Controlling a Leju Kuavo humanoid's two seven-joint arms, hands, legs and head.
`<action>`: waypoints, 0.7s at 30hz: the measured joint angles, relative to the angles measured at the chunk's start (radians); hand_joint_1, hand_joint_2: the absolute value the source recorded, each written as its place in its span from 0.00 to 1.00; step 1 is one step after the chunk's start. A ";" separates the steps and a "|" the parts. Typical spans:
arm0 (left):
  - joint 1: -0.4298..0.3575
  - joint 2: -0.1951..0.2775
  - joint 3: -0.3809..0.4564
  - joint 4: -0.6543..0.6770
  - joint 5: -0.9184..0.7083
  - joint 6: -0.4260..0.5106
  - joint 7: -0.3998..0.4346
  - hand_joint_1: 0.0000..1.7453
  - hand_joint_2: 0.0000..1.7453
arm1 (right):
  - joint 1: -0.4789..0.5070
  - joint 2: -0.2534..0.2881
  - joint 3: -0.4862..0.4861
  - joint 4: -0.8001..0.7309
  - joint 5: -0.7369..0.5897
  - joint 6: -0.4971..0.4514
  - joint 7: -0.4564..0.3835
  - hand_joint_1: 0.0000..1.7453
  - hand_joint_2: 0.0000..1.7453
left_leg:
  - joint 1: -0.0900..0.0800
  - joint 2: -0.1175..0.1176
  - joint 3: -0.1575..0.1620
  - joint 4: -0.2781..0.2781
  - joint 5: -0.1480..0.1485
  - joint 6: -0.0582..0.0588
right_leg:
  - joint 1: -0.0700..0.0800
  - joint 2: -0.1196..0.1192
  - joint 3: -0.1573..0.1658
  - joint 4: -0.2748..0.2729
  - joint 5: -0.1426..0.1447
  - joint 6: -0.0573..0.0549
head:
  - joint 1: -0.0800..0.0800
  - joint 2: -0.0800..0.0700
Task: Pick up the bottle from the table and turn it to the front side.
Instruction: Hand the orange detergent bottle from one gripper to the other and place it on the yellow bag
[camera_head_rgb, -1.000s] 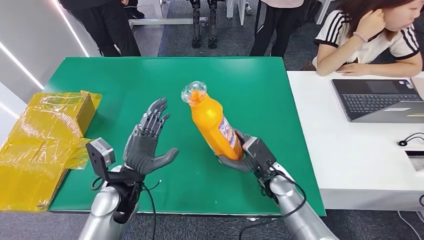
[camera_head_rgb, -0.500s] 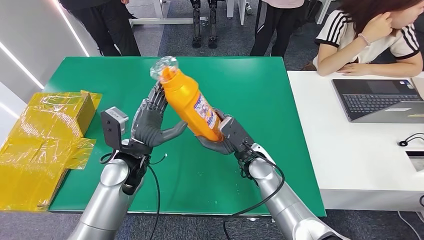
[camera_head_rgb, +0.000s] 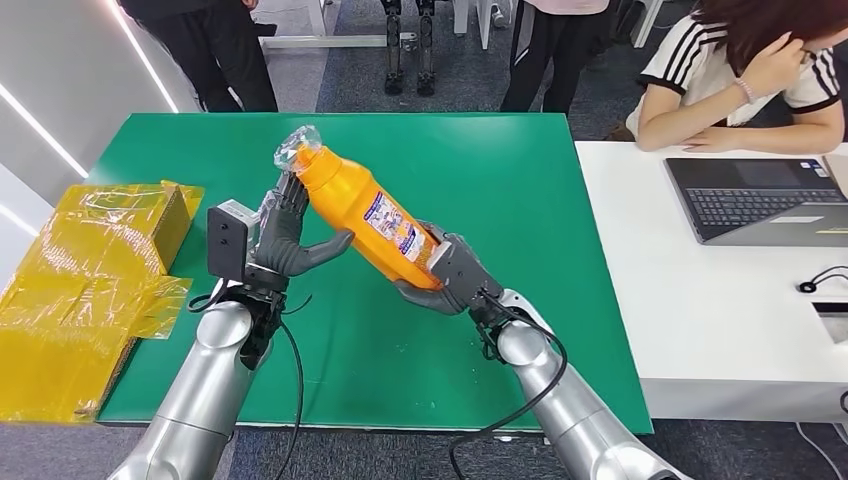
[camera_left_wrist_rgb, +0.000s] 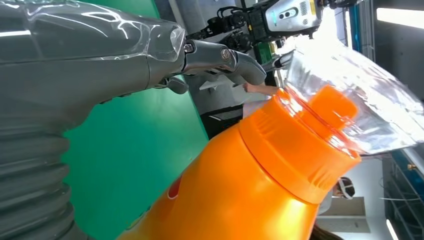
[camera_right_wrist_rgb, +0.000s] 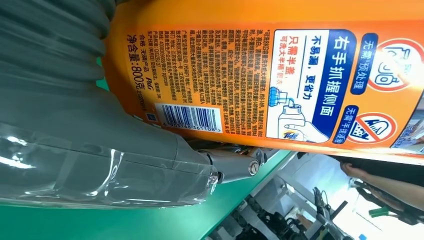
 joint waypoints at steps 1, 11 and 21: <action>-0.001 0.000 0.002 0.003 0.005 -0.012 0.003 0.00 1.00 | 0.000 -0.001 0.000 0.000 -0.001 0.000 0.000 1.00 1.00 | 0.000 0.000 0.000 0.000 0.000 0.000 | 0.000 0.000 0.000 0.000 0.000 0.000 | 0.000 0.000; -0.005 -0.021 -0.009 -0.021 0.284 -0.265 0.112 0.00 1.00 | -0.028 0.004 0.021 0.083 -0.033 -0.004 -0.039 1.00 1.00 | 0.000 0.000 0.000 0.000 0.000 0.000 | 0.000 0.000 0.000 0.000 0.000 0.000 | 0.000 0.000; -0.010 -0.055 -0.063 -0.079 0.430 -0.343 0.175 0.00 1.00 | -0.028 0.010 0.023 0.105 -0.028 -0.030 -0.050 1.00 1.00 | 0.000 0.000 0.000 0.000 0.000 0.000 | 0.000 0.000 -0.001 0.000 0.000 0.000 | 0.000 0.000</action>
